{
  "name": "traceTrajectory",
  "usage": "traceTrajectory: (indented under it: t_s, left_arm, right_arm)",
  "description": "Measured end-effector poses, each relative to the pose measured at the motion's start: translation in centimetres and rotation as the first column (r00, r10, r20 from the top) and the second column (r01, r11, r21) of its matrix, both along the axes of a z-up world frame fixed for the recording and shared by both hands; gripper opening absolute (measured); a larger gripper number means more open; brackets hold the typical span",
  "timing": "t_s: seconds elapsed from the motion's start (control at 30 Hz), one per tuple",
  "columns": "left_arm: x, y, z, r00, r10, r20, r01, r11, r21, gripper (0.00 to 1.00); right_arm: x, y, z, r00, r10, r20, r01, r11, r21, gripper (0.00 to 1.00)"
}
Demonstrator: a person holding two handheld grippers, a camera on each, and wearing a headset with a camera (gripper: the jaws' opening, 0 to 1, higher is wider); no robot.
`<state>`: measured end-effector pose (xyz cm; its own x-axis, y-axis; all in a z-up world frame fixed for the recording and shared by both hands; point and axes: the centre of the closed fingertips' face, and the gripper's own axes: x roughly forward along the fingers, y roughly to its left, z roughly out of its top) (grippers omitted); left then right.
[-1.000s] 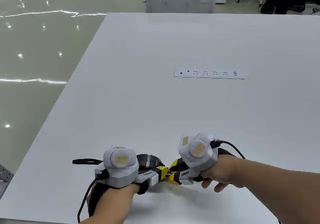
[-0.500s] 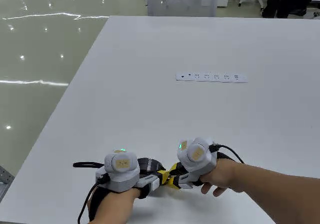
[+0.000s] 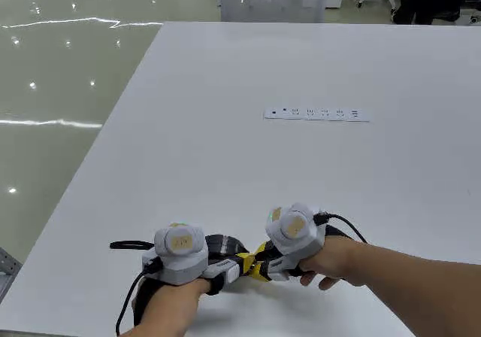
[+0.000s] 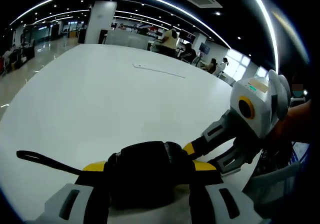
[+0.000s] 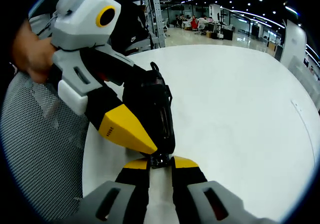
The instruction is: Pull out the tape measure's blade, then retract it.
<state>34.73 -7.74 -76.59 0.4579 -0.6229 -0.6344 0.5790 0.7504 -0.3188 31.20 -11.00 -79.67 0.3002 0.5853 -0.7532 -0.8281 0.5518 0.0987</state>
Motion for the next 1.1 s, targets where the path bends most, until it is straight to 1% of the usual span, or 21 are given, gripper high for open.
traceTrajectory:
  t_s: [0.03,0.07,0.17,0.23,0.3,0.37,0.4,0.47,0.5,0.53,0.57,0.63,0.67,0.7,0.73,0.8,0.9,0.93,1.0,1.07,1.1]
  left_arm:
    - [0.0,0.2,0.0,1.0,-0.003,-0.013,0.003,1.0,0.0,0.61]
    - [0.0,0.2,0.1,1.0,-0.007,-0.013,0.008,1.0,0.007,0.6]
    - [0.0,0.1,0.3,0.998,-0.063,0.027,0.063,0.998,0.031,0.6]
    - [-0.4,-0.3,0.5,0.995,-0.103,0.014,0.102,0.995,0.013,0.61]
    - [-0.5,-0.2,0.7,0.993,-0.121,0.006,0.121,0.992,0.026,0.67]
    - [-0.3,0.0,0.7,0.992,-0.129,0.017,0.128,0.991,0.026,0.76]
    - [-0.1,0.0,0.9,0.99,-0.134,0.036,0.134,0.991,0.018,0.82]
    - [-0.1,-0.2,1.3,0.988,-0.147,0.049,0.148,0.989,0.0,0.98]
    - [-0.1,-0.1,1.5,0.986,-0.158,0.054,0.158,0.987,0.005,0.99]
    - [-0.3,-0.3,1.7,0.977,-0.202,0.073,0.202,0.979,0.012,1.0]
    - [-0.1,-0.3,2.0,0.969,-0.225,0.105,0.224,0.974,0.023,1.0]
    - [-0.3,-0.2,2.2,0.951,-0.28,0.131,0.274,0.96,0.058,1.0]
    - [-0.2,-0.1,2.3,0.946,-0.29,0.144,0.283,0.957,0.068,1.0]
    - [0.4,0.6,2.4,0.943,-0.283,0.174,0.267,0.958,0.108,1.0]
    - [0.6,0.9,2.7,0.941,-0.281,0.191,0.264,0.958,0.108,1.0]
    - [0.5,1.1,3.4,0.939,-0.276,0.206,0.27,0.961,0.059,1.0]
    - [0.7,2.0,4.1,0.939,-0.268,0.218,0.269,0.963,0.026,1.0]
    - [0.7,2.0,4.5,0.936,-0.267,0.23,0.275,0.961,-0.005,1.0]
    - [0.9,3.0,4.4,0.935,-0.262,0.241,0.269,0.963,0.001,1.0]
    - [0.6,3.1,4.6,0.936,-0.269,0.228,0.284,0.958,-0.034,1.0]
    - [0.7,3.3,4.7,0.935,-0.27,0.23,0.284,0.958,-0.029,1.0]
  right_arm:
    - [0.0,0.0,0.0,1.0,-0.002,0.001,0.002,1.0,0.0,0.15]
    - [0.1,0.0,-0.1,1.0,-0.006,0.0,0.006,1.0,0.002,0.15]
    - [0.1,-0.1,-0.1,1.0,-0.015,0.004,0.015,1.0,0.0,0.15]
    - [0.1,-0.2,-0.1,1.0,-0.029,0.006,0.029,1.0,-0.005,0.16]
    - [0.1,-0.3,0.0,0.999,-0.048,0.003,0.048,0.999,0.004,0.2]
    - [0.0,-0.5,0.4,0.998,-0.068,0.001,0.068,0.998,0.014,0.24]
    - [0.0,-0.6,0.6,0.998,-0.067,0.005,0.067,0.998,0.016,0.24]
    - [-0.1,-0.8,0.9,0.997,-0.072,0.012,0.071,0.997,0.016,0.26]
    - [-0.1,-0.9,1.1,0.997,-0.074,0.012,0.074,0.997,0.017,0.27]
    - [-0.3,-1.1,1.2,0.997,-0.078,0.011,0.078,0.997,0.016,0.29]
    - [-0.3,-1.3,1.3,0.997,-0.081,0.011,0.081,0.997,0.016,0.31]
    - [-0.5,-1.7,1.8,0.996,-0.087,0.021,0.087,0.996,0.018,0.34]
    - [-0.6,-1.9,2.0,0.995,-0.093,0.025,0.092,0.996,0.022,0.34]
    - [-0.6,-2.2,2.4,0.994,-0.106,0.033,0.105,0.994,0.031,0.35]
    - [-0.7,-2.4,2.7,0.992,-0.12,0.04,0.118,0.992,0.041,0.36]
    - [-1.0,-2.9,3.6,0.988,-0.141,0.059,0.137,0.989,0.063,0.38]
    - [-1.7,-4.2,4.4,0.983,-0.166,0.072,0.161,0.984,0.075,0.45]
    - [-1.9,-4.7,4.6,0.982,-0.172,0.077,0.166,0.983,0.076,0.47]
    - [-2.4,-5.9,5.1,0.977,-0.196,0.087,0.189,0.979,0.08,0.48]
    - [-2.8,-7.1,5.5,0.972,-0.214,0.098,0.208,0.976,0.068,0.5]
    - [-2.9,-7.5,5.9,0.969,-0.222,0.105,0.216,0.974,0.071,0.51]
